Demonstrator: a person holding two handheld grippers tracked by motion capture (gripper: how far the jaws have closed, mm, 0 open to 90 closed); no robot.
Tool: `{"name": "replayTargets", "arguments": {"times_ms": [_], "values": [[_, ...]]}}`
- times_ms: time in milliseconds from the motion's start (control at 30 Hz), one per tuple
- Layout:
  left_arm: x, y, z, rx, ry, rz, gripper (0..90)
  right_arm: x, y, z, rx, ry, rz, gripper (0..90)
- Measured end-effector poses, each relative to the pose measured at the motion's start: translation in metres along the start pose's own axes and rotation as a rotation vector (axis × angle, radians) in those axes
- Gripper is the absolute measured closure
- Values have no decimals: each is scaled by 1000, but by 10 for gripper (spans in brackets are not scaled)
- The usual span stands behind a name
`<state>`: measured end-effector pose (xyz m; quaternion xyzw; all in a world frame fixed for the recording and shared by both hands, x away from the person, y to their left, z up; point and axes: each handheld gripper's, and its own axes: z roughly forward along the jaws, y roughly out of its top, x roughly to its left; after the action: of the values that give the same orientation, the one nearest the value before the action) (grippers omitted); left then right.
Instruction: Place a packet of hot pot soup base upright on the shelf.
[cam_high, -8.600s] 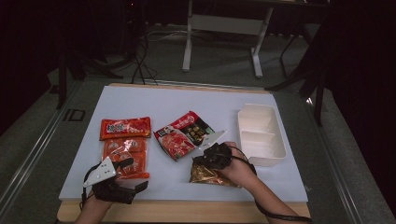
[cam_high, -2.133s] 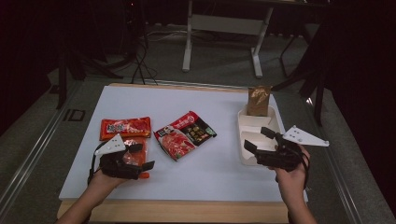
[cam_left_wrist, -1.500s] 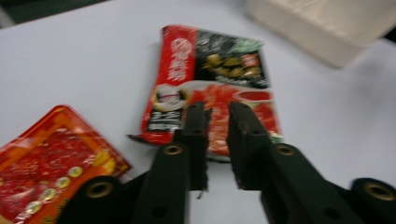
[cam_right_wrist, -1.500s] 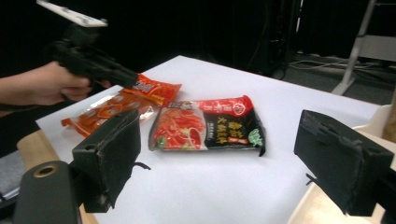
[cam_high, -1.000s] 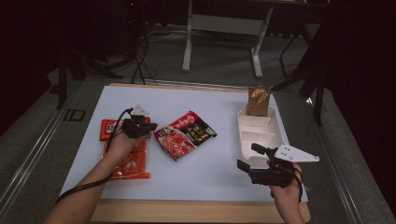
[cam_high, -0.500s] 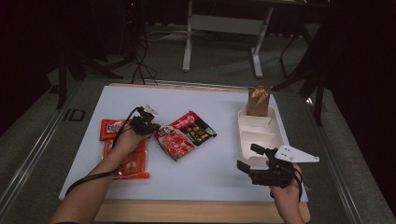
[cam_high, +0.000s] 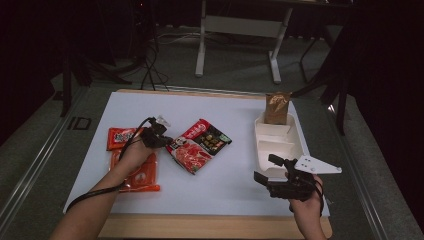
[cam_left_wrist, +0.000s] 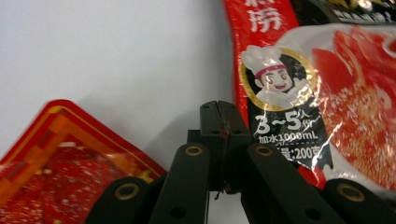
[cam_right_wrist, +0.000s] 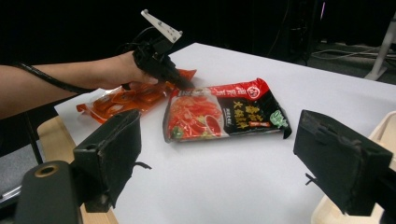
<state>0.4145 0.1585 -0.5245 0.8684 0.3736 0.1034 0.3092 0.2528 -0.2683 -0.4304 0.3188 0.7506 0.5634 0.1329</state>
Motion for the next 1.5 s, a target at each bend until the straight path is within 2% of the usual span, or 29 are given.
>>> {"name": "replayTargets", "arguments": {"times_ms": [67, 233, 600, 900, 1033, 1333, 1433, 1500], "values": [[-5, -1, 0, 0, -15, 13, 900, 1, 0, 1, 1, 2, 0, 150], [-15, -1, -1, -7, -34, 16, 899, 1, 1, 1, -1, 4, -1, 149], [-29, -3, -5, -18, -52, 23, 900, 2, 0, 1, -5, 8, 5, 150], [-43, 0, -7, -25, -93, 29, 899, 4, -2, 4, 5, 8, -3, 156], [-53, 1, -8, -23, -106, 52, 899, 5, -1, 5, 8, 7, -8, 156], [-53, 0, -9, -19, -110, 52, 898, 5, -1, 6, 15, 9, -9, 156], [-49, 2, -12, -19, -98, 30, 896, 5, -2, 6, 15, 8, -9, 156], [-45, 5, -15, -37, -94, 12, 892, 5, -2, 6, 15, 7, -10, 156]]}}
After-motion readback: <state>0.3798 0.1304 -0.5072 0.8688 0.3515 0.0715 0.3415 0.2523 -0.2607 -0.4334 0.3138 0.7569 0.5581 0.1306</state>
